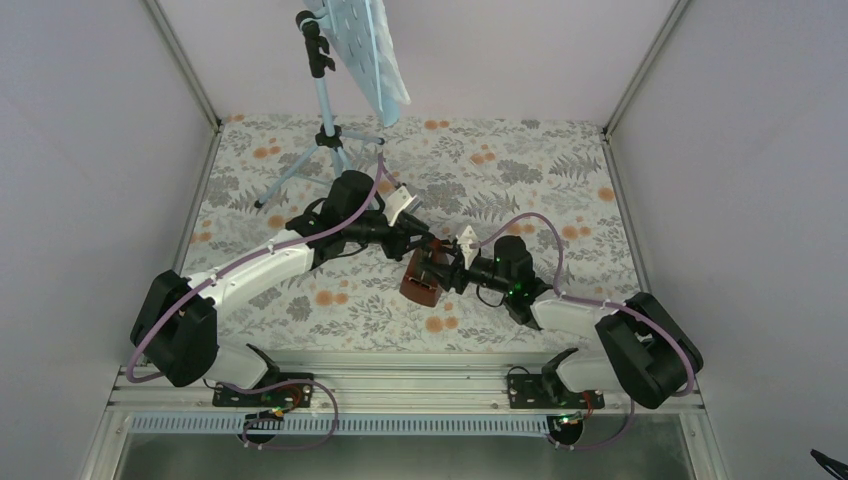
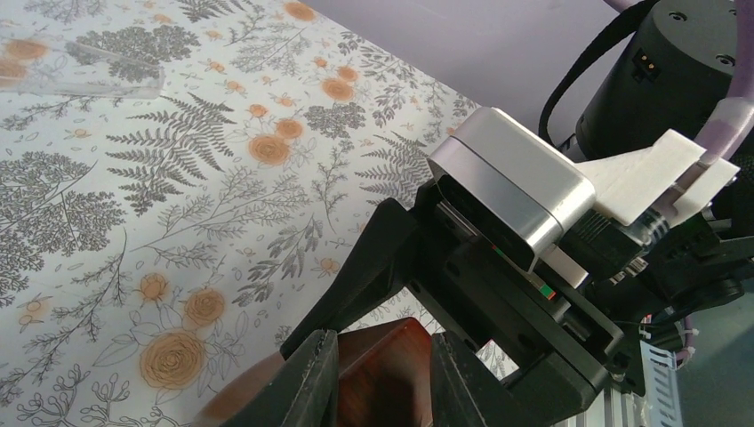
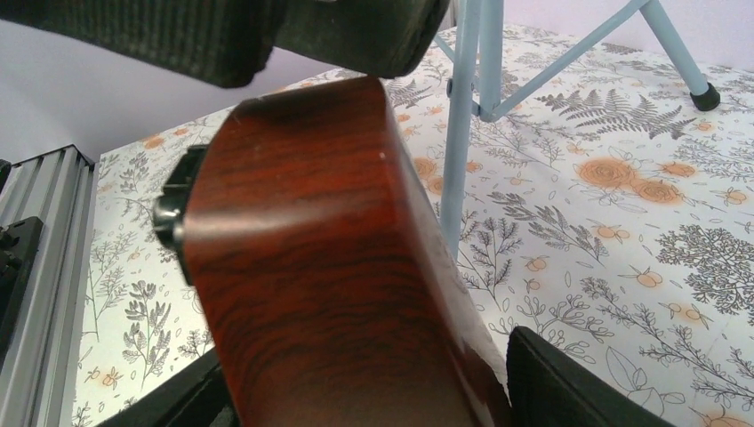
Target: Pack up the instrument practice props
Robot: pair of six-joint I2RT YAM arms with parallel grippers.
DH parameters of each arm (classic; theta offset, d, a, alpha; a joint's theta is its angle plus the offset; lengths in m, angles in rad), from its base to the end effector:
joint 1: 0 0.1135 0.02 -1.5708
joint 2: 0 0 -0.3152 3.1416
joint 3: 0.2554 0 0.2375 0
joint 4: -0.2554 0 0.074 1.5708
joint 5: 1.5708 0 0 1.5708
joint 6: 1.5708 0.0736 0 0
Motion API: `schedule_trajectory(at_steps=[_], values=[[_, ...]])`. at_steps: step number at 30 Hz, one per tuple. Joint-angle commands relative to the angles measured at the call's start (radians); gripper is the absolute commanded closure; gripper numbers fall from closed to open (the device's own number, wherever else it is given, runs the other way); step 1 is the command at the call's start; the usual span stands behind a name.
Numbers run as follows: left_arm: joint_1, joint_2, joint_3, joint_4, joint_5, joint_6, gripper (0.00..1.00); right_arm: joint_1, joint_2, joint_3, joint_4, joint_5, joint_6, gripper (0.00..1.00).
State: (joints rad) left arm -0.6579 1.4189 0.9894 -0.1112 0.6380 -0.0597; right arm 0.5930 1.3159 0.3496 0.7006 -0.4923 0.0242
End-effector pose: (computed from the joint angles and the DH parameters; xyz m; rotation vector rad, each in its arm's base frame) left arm 0.2267 -0.2306 0.3154 1.0170 1.9349 -1.0915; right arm 0.1916 0.1711 0.2271 -0.8655 1.6867 0.8778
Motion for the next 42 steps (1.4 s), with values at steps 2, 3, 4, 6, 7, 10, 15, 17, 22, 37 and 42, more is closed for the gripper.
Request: schedule_trajectory(at_steps=[2,3,4,6,7,10,15,17,22,37,42], values=[[-0.009,0.011,0.029,-0.01,0.01,0.018,0.72,-0.013,0.008,0.017,0.009,0.021,0.013,0.36],[-0.009,0.011,0.029,-0.011,0.009,0.017,0.72,-0.013,0.009,0.014,0.012,0.02,0.016,0.36],[-0.009,0.01,0.028,-0.012,0.009,0.018,0.72,-0.013,0.009,0.012,0.015,0.019,0.019,0.37],[-0.009,0.011,0.029,-0.01,0.009,0.017,0.72,-0.013,0.009,0.011,0.018,0.015,0.025,0.38],[-0.011,0.01,0.029,-0.011,0.009,0.018,0.72,-0.013,0.009,0.013,0.017,0.016,0.029,0.38],[-0.011,0.01,0.029,-0.011,0.012,0.018,0.72,-0.014,0.01,0.024,0.003,0.022,0.039,0.39],[-0.015,0.012,0.029,-0.011,0.012,0.018,0.73,-0.016,0.03,0.053,-0.027,0.038,0.045,0.4],[-0.016,0.013,0.029,-0.011,0.012,0.018,0.74,-0.017,0.037,0.062,-0.036,0.042,0.048,0.41],[-0.019,0.015,0.028,-0.011,0.014,0.017,0.75,-0.02,0.046,0.081,-0.058,0.059,0.055,0.4],[-0.023,0.016,0.03,-0.013,0.012,0.016,0.75,-0.02,0.056,0.117,-0.103,0.082,0.065,0.32],[-0.025,0.017,0.031,-0.013,0.012,0.016,0.75,-0.021,0.057,0.122,-0.104,0.083,0.069,0.31]])
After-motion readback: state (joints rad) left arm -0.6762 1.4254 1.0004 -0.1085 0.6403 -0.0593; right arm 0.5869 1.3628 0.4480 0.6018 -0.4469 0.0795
